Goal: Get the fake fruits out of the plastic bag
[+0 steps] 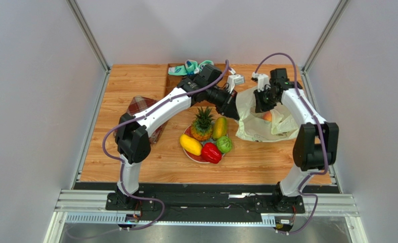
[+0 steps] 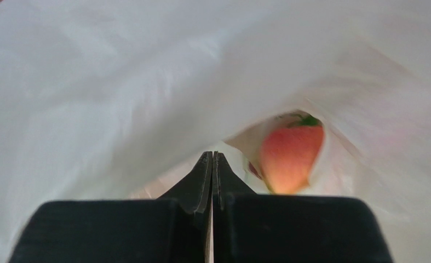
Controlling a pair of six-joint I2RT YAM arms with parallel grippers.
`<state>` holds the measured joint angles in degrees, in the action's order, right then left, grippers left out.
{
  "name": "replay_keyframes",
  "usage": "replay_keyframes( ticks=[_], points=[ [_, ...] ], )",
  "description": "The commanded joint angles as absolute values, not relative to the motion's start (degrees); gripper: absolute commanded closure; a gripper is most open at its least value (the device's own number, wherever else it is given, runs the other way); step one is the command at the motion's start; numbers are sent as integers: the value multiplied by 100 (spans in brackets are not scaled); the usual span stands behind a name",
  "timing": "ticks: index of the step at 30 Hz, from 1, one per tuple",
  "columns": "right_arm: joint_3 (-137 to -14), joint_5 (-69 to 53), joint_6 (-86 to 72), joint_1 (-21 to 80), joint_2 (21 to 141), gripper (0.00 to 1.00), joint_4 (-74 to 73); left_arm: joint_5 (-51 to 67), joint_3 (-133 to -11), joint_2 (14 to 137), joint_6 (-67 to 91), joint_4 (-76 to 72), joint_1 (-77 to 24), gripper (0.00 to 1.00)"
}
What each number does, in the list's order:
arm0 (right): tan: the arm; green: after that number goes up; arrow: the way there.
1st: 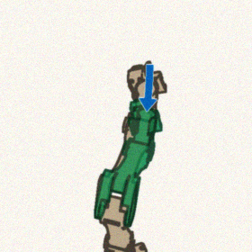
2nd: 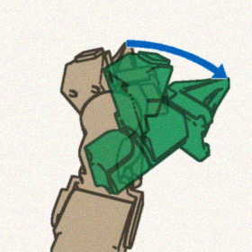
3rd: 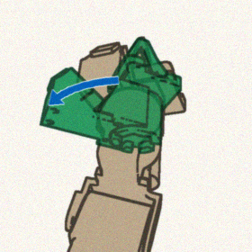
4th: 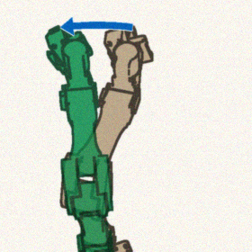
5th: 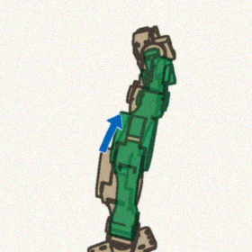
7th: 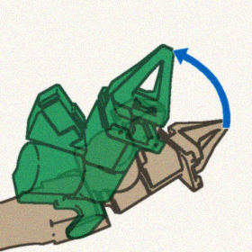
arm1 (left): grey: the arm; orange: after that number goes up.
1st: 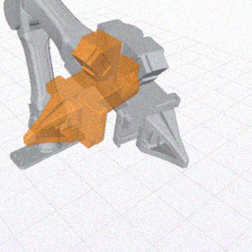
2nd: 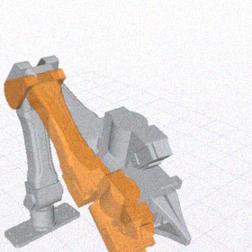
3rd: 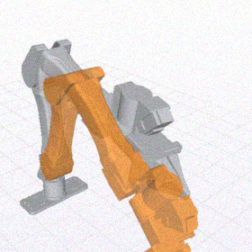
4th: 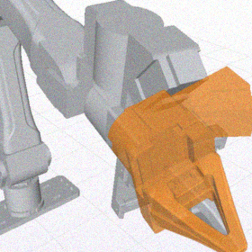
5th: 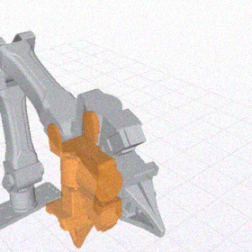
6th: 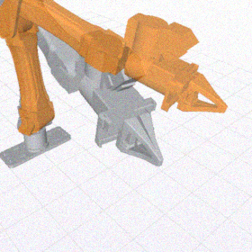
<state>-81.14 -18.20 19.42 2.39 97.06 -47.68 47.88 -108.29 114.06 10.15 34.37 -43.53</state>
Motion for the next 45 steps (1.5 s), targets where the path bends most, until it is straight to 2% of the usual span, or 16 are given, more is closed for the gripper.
replay_keyframes(
  ticks=[1,5,9,12,13,14,17,21,29,41,45],
  points=[
    [-8435,-1846,1627,422,10483,99,-4491,5018,-11030,11338,1011,3269,-4386,100],
    [-8902,-1050,1495,439,11038,97,-4238,4992,-10820,11180,967,3269,-4386,100],
    [-8947,-133,1529,404,11031,92,-3903,4957,-10653,11066,914,3278,-4386,100],
    [-8825,289,1670,325,10925,76,-3858,4966,-10600,11030,914,3243,-4386,100],
    [-8781,368,1705,308,10899,64,-3858,4975,-10600,11048,905,3234,-4386,100],
    [-8745,534,1714,282,10890,58,-3832,4983,-10608,11048,923,3234,-4386,100],
    [-8561,650,1723,176,10828,44,-3823,5010,-10635,11092,940,3226,-4386,100],
    [-8411,721,1635,123,10741,33,-3867,5045,-10643,11109,958,3226,-4386,100],
    [-8333,431,1758,53,10617,30,-4736,5036,-10705,11171,949,3217,-4386,100],
    [-8069,1011,1916,-439,10521,28,-5096,5027,-10846,11250,923,3261,-4386,100],
    [-7771,704,1881,-457,10301,23,-5623,5018,-10854,11276,932,3252,-4386,100]
  ],
)
